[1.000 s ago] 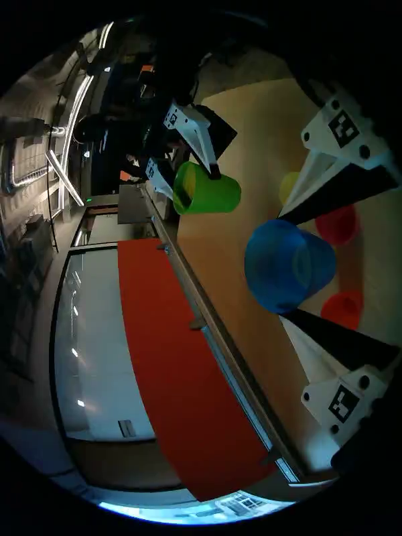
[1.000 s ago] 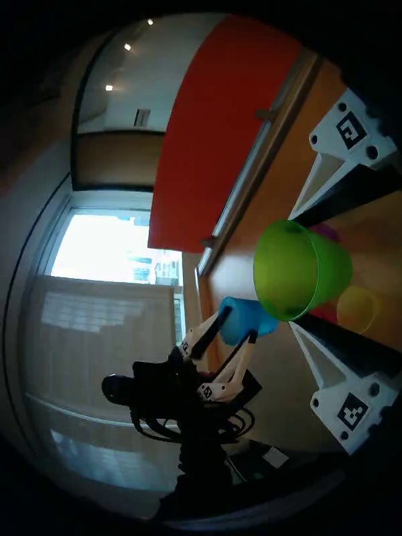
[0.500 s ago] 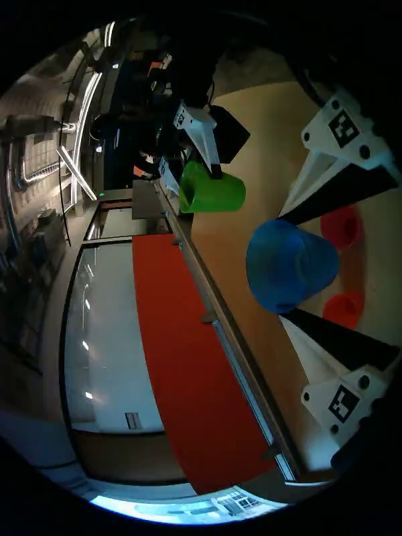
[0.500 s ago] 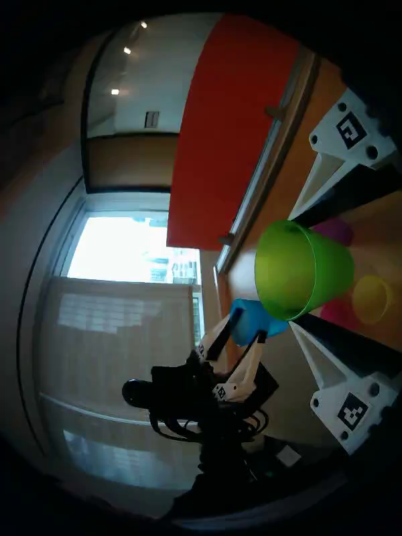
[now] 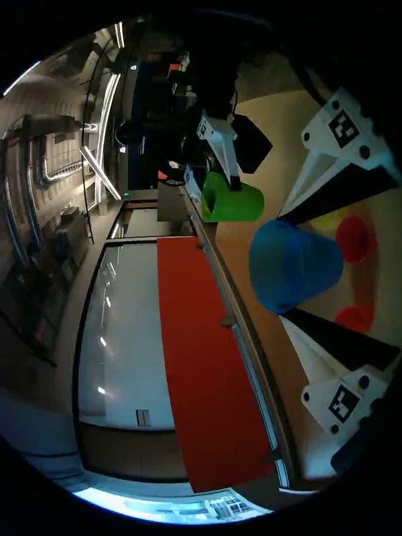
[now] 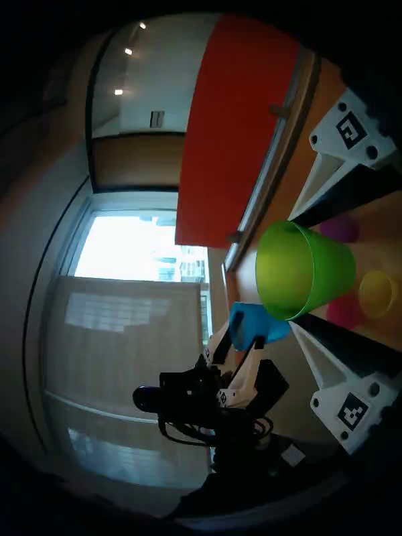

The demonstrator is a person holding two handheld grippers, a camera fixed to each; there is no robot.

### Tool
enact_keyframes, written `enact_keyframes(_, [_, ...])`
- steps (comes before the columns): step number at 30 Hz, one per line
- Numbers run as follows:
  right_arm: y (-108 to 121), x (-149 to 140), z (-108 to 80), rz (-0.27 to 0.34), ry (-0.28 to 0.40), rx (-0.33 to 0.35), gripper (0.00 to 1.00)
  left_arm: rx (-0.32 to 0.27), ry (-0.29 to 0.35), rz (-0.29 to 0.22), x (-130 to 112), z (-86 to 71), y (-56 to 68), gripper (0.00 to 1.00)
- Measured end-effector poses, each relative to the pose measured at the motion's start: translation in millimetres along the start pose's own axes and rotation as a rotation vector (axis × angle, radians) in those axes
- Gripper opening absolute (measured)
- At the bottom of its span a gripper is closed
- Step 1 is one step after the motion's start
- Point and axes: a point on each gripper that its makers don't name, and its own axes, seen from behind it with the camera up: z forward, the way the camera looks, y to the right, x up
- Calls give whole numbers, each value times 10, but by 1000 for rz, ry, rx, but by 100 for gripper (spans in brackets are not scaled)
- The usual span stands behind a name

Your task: Pour water

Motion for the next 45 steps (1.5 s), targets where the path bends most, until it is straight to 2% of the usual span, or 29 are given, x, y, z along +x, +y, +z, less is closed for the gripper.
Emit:
enact_keyframes(7, [-11,42,-29,-7,8,0,91,23,57,-31,88,0,-18,87])
enact_keyframes(15, [-22,86,-62,-14,13,-1,91,12,99,-52,185,-21,32,87])
enact_keyframes(24, [-41,112,-78,-21,26,7,90,-2,105,-39,212,-28,86,87])
enact_keyframes(30, [-59,81,-80,-35,28,10,90,8,111,-39,227,-28,52,87])
enact_keyframes(39, [-48,85,-71,-15,45,17,90,2,113,-28,268,-42,74,87])
enact_keyframes(45, [-107,118,-68,-11,66,35,90,15,116,-21,303,-48,44,87])
